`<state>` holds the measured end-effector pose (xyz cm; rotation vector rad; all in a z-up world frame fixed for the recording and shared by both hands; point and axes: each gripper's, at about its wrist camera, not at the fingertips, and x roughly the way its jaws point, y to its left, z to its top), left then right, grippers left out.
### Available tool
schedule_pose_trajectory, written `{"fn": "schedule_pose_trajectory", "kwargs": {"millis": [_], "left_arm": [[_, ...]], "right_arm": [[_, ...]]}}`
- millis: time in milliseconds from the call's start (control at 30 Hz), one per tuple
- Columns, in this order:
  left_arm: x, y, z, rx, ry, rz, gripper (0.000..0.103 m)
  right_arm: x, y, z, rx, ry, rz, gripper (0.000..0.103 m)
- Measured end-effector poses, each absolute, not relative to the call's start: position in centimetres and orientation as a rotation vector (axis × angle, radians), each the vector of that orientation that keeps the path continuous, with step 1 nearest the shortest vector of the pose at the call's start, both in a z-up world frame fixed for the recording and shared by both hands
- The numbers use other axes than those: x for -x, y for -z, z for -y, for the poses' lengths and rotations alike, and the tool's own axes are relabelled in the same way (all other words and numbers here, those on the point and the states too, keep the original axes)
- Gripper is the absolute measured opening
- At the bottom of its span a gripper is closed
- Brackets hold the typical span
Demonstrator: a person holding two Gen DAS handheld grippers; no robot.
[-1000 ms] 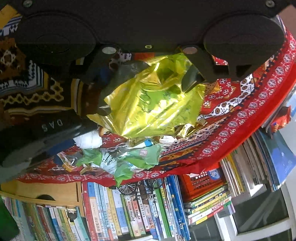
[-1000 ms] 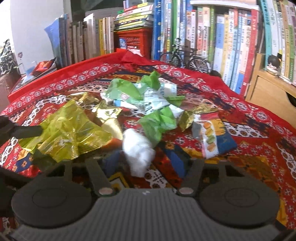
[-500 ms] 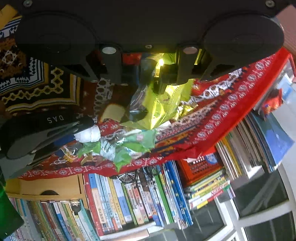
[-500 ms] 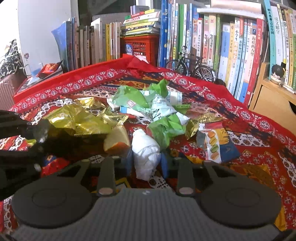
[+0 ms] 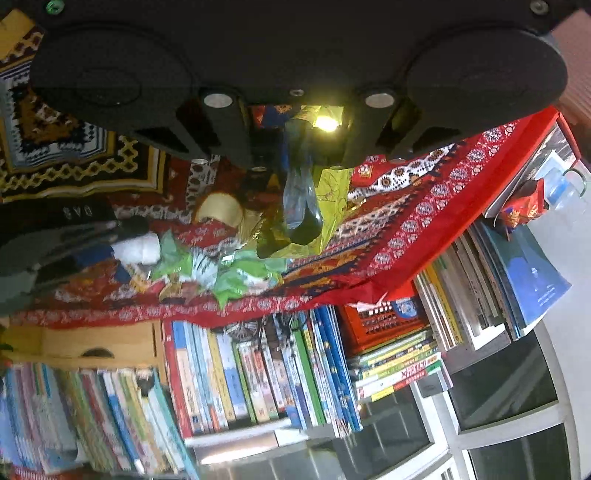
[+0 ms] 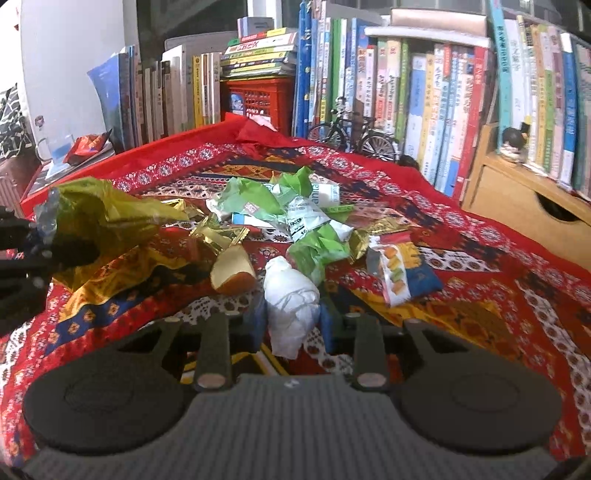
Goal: Organize books
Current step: 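Carry both items past the bed edge and open both grippers over the bin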
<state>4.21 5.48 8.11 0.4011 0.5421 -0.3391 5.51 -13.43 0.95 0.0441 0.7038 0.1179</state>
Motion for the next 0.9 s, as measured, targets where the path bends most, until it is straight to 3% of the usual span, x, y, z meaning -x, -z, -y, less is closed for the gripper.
{"fn": "schedule_pose_trajectory", "kwargs": {"millis": [300, 900], "left_arm": [[-2.9, -10.5, -10.1, -0.364, 0.466, -0.514, 0.008], [5.0, -13.0, -26.5, -0.328, 0.642, -0.510, 0.008]], "right_arm": [[-0.8, -2.2, 8.3, -0.024, 0.034, -0.730, 0.035], [9.5, -5.8, -6.6, -0.172, 0.155, -0.702, 0.035]]}}
